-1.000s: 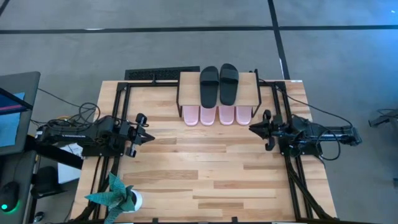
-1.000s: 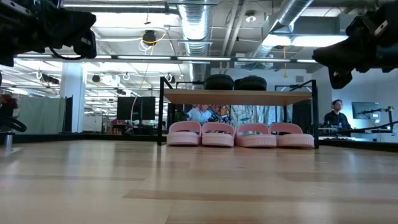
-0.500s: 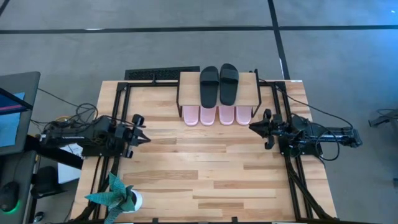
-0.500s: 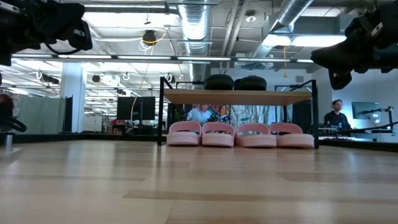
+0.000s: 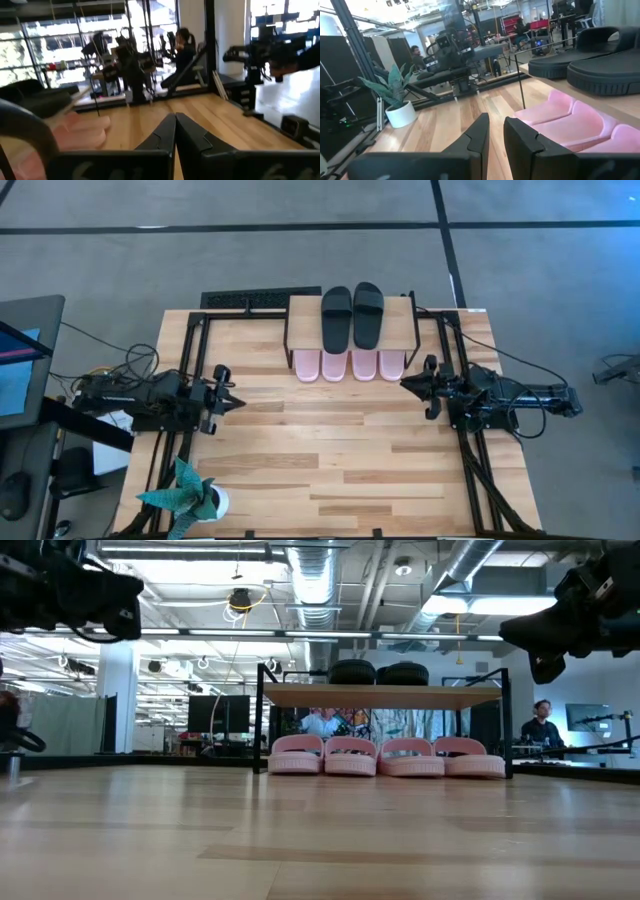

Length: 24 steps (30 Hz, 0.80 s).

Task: Pick and place slides into the shelf
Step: Return to Home Position

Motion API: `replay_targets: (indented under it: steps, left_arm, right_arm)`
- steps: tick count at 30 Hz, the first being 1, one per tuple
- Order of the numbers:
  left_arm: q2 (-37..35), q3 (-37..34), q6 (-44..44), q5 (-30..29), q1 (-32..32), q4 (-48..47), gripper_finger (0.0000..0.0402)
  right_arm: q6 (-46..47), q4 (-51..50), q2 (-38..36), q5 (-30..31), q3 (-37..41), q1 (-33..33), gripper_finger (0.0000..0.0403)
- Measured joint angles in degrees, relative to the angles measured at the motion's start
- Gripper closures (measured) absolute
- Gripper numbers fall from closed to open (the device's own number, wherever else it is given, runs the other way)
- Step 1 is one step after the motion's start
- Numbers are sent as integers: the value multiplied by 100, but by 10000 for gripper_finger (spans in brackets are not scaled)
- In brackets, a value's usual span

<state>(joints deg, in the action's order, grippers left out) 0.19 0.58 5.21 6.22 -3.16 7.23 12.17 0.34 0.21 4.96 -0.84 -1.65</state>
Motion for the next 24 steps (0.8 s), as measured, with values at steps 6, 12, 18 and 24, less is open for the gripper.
replay_targets:
  steps: [6, 12, 18, 24]
  left_arm:
    - [16, 0, 34, -350, -390, -503, 401]
    - [4, 0, 236, -636, -592, -564, 401]
    - [4, 2, 311, -627, -595, -562, 401]
    - [2, 2, 252, -627, -595, -499, 401]
  right_arm:
    - [0, 2, 0, 17, 0, 0, 355]
    - [16, 13, 0, 152, -2, 0, 355]
    - [89, 9, 9, 123, -2, 0, 355]
    - [-34, -44, 9, -175, -4, 47, 355]
